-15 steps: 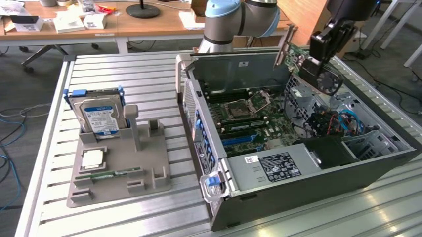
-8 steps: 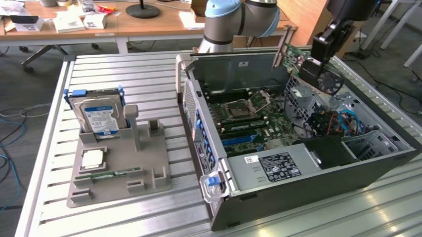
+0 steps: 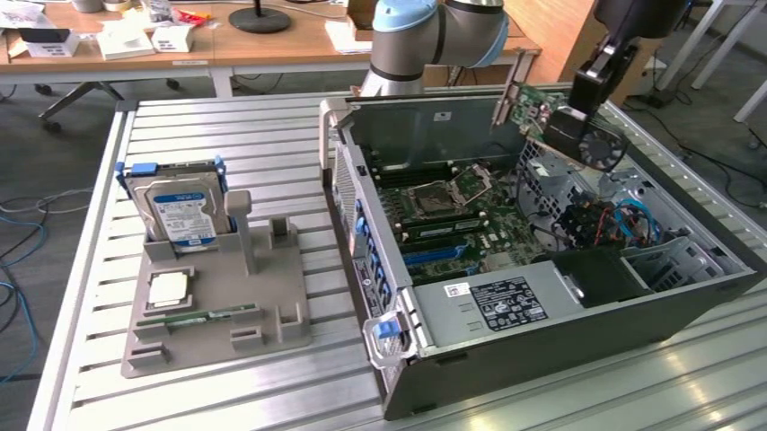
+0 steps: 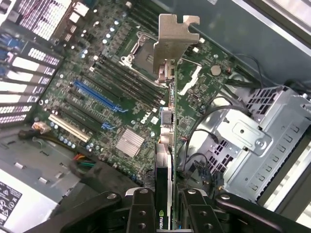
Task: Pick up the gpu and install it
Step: 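Insert the gpu into the slot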
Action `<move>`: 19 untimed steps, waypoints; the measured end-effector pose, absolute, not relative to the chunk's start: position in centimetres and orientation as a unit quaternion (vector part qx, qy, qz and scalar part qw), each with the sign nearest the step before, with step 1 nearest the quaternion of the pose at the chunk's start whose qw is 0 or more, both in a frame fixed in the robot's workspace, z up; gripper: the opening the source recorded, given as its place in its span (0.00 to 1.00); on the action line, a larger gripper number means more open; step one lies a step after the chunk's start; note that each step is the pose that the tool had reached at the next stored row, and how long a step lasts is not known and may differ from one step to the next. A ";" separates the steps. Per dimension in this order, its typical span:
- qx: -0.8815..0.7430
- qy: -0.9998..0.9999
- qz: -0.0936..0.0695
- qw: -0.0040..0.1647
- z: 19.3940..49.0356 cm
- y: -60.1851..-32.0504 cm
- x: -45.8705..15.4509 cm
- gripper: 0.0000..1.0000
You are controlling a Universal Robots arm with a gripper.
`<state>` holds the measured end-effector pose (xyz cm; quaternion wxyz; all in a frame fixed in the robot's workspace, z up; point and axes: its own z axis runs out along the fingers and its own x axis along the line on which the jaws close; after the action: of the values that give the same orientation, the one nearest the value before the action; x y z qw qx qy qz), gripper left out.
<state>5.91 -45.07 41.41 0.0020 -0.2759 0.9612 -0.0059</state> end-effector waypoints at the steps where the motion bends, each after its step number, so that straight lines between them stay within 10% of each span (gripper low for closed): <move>1: -0.282 0.959 -0.006 0.002 41.4 -45.1 5.9 0.26; 19: -0.396 0.918 -0.009 0.002 41.4 -45.1 5.9 0.26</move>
<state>5.91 -45.07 41.37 0.0018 -0.3959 0.9183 -0.0091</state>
